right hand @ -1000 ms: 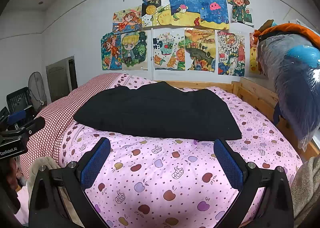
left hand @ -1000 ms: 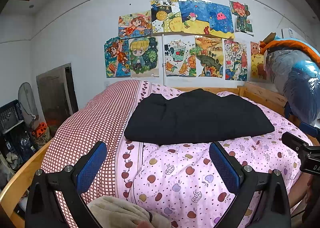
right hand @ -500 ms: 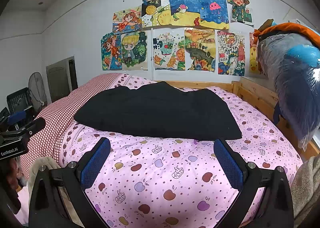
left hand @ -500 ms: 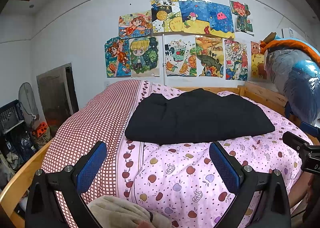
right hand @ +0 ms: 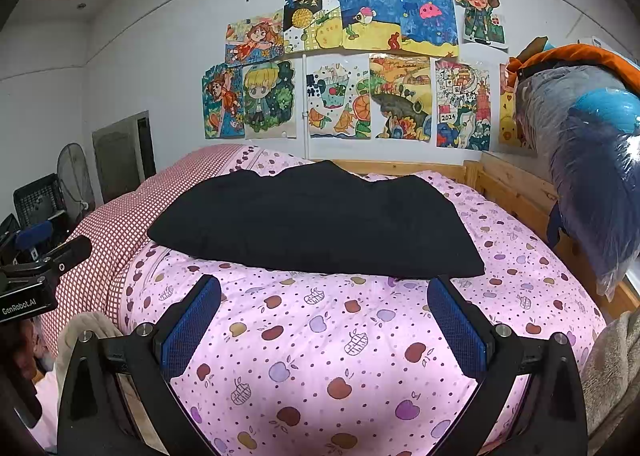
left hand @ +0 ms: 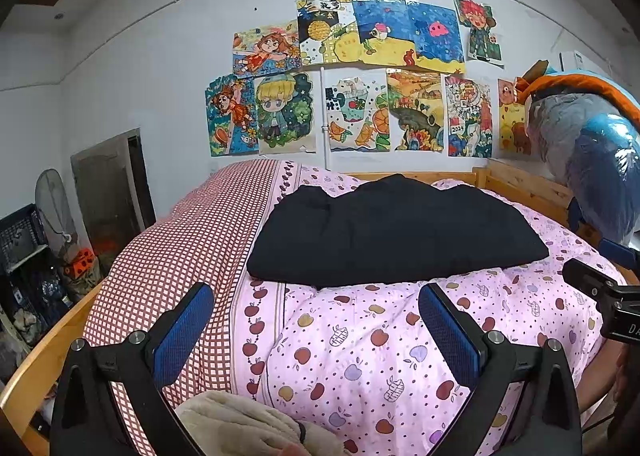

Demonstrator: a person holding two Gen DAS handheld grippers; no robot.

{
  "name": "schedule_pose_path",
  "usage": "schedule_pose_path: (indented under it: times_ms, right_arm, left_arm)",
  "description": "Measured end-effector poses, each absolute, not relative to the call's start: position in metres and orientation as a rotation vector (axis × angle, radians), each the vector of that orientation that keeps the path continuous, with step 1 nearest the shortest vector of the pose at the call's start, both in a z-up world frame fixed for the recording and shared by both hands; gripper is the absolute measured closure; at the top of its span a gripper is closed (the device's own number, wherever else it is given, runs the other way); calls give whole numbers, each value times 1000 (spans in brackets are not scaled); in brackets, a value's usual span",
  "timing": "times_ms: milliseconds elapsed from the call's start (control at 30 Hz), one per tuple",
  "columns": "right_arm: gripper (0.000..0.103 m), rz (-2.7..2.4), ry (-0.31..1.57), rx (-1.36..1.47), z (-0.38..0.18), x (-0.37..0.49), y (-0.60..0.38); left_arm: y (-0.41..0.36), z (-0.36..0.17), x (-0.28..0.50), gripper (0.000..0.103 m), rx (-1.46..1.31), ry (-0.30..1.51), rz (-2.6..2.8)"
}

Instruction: Fold large clothes

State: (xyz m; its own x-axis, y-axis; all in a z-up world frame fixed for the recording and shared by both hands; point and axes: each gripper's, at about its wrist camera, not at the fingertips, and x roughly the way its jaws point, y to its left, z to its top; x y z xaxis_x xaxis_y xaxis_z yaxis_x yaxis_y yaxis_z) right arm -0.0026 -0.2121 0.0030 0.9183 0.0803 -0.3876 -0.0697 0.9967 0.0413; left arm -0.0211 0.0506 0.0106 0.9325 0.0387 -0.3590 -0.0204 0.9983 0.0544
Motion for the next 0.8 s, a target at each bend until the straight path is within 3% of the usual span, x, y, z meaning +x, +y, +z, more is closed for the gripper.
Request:
schedule_pose_path:
  times_ms: [800]
  right_arm:
    - [2, 79, 405, 23, -1, -4, -211]
  left_arm:
    - [42, 6, -22, 0, 85, 352, 24]
